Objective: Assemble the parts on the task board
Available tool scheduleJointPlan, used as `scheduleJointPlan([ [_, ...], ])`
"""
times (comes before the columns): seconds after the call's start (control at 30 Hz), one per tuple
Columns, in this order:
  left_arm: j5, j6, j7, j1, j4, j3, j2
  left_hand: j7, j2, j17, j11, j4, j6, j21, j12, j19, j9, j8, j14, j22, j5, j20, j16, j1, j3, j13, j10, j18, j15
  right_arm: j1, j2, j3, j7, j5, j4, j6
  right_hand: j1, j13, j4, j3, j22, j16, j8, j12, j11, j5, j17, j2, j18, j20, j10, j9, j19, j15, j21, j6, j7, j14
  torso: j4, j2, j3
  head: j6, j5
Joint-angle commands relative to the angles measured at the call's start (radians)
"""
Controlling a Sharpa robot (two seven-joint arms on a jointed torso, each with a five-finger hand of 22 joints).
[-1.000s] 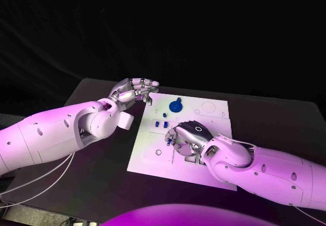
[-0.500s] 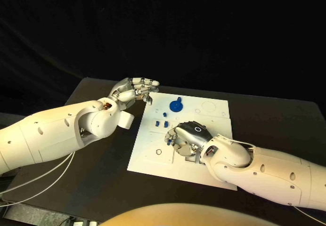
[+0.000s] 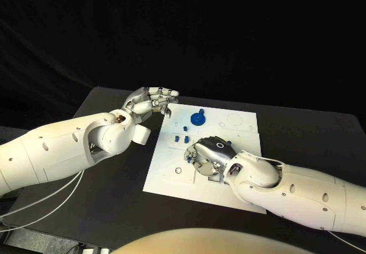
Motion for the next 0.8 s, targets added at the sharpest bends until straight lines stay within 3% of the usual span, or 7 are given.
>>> scheduleJointPlan([
  [0.03,-0.006,0.010,0.003,0.000,0.002,0.001,0.001,0.006,0.006,-0.001,0.000,-0.005,-0.004,-0.005,0.003,-0.003,0.001,0.004,-0.006,-0.001,0.004,0.004,-0.003,0.002,0.001,0.001,-0.006,0.014,-0.002,-0.007,0.002,-0.006,-0.008,-0.019,-0.002,0.047,-0.003,0.000,0.003,-0.007,0.047,0.002,0.007,-0.007,-0.012,-0.004,-0.001,-0.005,-0.013,-0.001,0.006,0.002,-0.002,-0.006,-0.004,0.003,0.003,0.030,0.0001,-0.001,0.0000,-0.001,-0.001],
  [0.6,-0.006,0.008,0.002,0.000,0.000,0.001,0.000,0.006,0.006,-0.001,0.000,-0.005,-0.004,-0.005,0.003,-0.003,0.001,0.004,-0.006,-0.001,0.004,0.004,-0.003,0.002,0.001,0.001,-0.006,0.014,-0.002,-0.007,-0.019,-0.009,-0.012,-0.020,0.009,0.020,-0.025,0.006,0.015,-0.044,0.033,-0.006,0.002,-0.016,-0.009,0.019,-0.023,-0.015,-0.008,0.002,-0.013,0.012,-0.017,-0.002,-0.022,-0.018,0.006,0.025,0.0000,0.000,0.0006,0.001,-0.002],
  [0.73,-0.006,0.008,0.002,0.000,0.000,0.001,0.000,0.007,0.006,-0.002,0.000,-0.006,-0.006,-0.006,0.004,-0.004,0.002,0.005,-0.006,-0.002,0.004,0.004,-0.005,0.001,0.001,0.002,-0.008,0.015,-0.002,-0.007,-0.022,-0.009,-0.005,-0.015,0.009,0.004,-0.044,-0.008,0.025,-0.053,0.010,-0.013,-0.036,-0.057,0.019,0.024,-0.041,-0.034,-0.002,0.016,-0.085,0.000,-0.037,0.019,-0.049,-0.085,0.034,0.019,0.0001,-0.001,0.0007,0.002,-0.003],
  [0.8,-0.006,0.008,0.001,0.000,0.000,0.001,0.000,0.007,0.007,-0.002,0.001,-0.006,-0.007,-0.007,0.005,-0.004,0.002,0.006,-0.007,-0.002,0.004,0.005,-0.006,0.001,0.002,0.002,-0.010,0.015,-0.001,-0.006,-0.025,-0.009,0.001,-0.011,0.012,-0.011,-0.055,-0.020,0.028,-0.060,-0.023,-0.031,-0.054,-0.077,0.036,0.033,-0.077,-0.054,0.007,0.029,-0.126,-0.006,-0.065,0.033,-0.086,-0.112,0.048,0.008,0.0000,-0.001,0.0003,0.002,-0.004],
])
